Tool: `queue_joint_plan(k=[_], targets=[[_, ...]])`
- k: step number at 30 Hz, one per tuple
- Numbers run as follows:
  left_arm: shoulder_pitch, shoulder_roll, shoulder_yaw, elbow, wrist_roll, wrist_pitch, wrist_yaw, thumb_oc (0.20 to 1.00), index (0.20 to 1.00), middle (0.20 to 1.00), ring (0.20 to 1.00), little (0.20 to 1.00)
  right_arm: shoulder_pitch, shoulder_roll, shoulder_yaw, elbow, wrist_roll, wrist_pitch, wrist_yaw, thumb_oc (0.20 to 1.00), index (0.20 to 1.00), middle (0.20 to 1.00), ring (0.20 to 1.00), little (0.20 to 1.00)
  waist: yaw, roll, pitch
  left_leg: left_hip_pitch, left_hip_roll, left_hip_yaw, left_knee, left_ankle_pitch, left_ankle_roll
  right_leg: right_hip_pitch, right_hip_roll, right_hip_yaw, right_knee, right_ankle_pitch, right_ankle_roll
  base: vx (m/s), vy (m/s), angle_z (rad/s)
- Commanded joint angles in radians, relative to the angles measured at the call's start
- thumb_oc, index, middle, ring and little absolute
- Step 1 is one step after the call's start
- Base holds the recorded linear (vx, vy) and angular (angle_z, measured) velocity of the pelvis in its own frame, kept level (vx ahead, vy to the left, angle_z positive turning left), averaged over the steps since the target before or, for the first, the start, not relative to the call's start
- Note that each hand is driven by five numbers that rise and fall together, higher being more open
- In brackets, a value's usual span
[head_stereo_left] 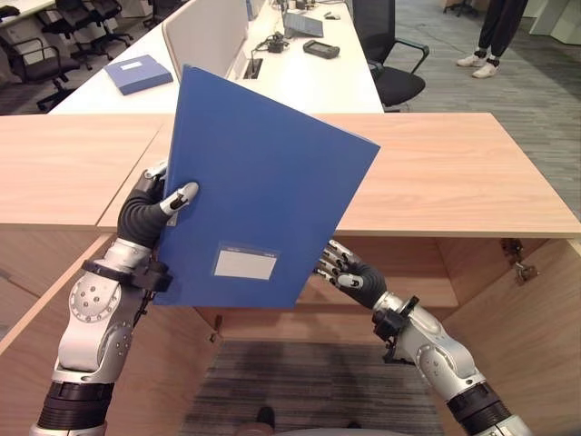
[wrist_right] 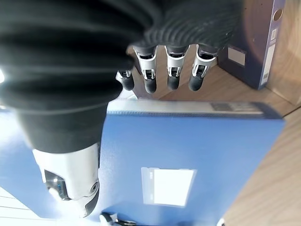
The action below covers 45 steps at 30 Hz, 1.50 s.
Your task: Put the empty folder in the office cabinet
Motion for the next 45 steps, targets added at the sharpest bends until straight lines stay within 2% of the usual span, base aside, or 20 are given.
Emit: queue_joint_plan(k=[1, 29, 30, 31, 32, 45], targets=[[-0.085, -0.007, 0.002, 0.04, 0.004, -0.07, 0.006, 0.2, 0.2, 0.2, 0.2, 0.2, -0.093, 0.039, 0.004, -0.083, 0.043, -0.057, -0.003, 1.0, 1.0, 1.0, 1.0, 1.0, -0.001, -0.018, -0.017, 0.064, 0.066, 0.015, 0.003, -0.101, -0.061, 0.046, -0.074, -0.01, 0.012, -0.06, 0.082, 0.0, 0.0, 0.0], [-0.077, -0.119, -0.166, 0.051, -0.028, -0.024, -0.029, 0.2, 0.2, 0.2, 0.2, 0.2, -0.165, 0.095, 0.102, -0.053, 0.045, -0.056, -0.03, 1.0, 1.0, 1.0, 1.0, 1.0, -0.003, -0.021, -0.009, 0.061, 0.06, 0.017, 0.003, -0.1, -0.054, 0.041, -0.075, -0.003, 0.006, -0.053, 0.08, 0.0, 0.0, 0.0], [-0.082, -0.124, -0.172, 0.055, -0.031, -0.023, -0.029, 0.2, 0.2, 0.2, 0.2, 0.2, -0.166, 0.092, 0.112, -0.053, 0.046, -0.05, -0.026, 0.504, 0.504, 0.504, 0.504, 0.504, -0.003, -0.022, -0.008, 0.061, 0.059, 0.016, 0.003, -0.1, -0.054, 0.039, -0.075, -0.001, 0.007, -0.053, 0.08, 0.0, 0.0, 0.0], [-0.082, -0.124, -0.172, 0.055, -0.031, -0.023, -0.029, 0.2, 0.2, 0.2, 0.2, 0.2, -0.166, 0.092, 0.112, -0.053, 0.046, -0.05, -0.026, 0.454, 0.454, 0.454, 0.454, 0.454, -0.003, -0.022, -0.008, 0.061, 0.059, 0.016, 0.003, -0.1, -0.054, 0.039, -0.075, -0.001, 0.007, -0.053, 0.08, 0.0, 0.0, 0.0], [-0.086, -0.129, -0.175, 0.061, -0.029, -0.022, -0.026, 0.2, 0.2, 0.2, 0.2, 0.2, -0.164, 0.089, 0.118, -0.057, 0.046, -0.044, -0.021, 0.2, 0.2, 0.2, 0.2, 0.2, -0.004, -0.023, -0.008, 0.06, 0.059, 0.016, 0.003, -0.1, -0.054, 0.039, -0.075, -0.001, 0.007, -0.054, 0.08, 0.0, 0.0, 0.0], [-0.096, -0.151, -0.179, 0.076, -0.034, -0.027, -0.017, 0.2, 0.2, 0.2, 0.2, 0.2, -0.164, 0.085, 0.137, -0.053, 0.052, -0.029, -0.004, 0.2, 0.2, 0.2, 0.2, 0.2, -0.005, -0.026, -0.009, 0.06, 0.061, 0.019, 0.003, -0.099, -0.053, 0.038, -0.072, -0.001, 0.009, -0.054, 0.079, 0.0, 0.0, 0.0]])
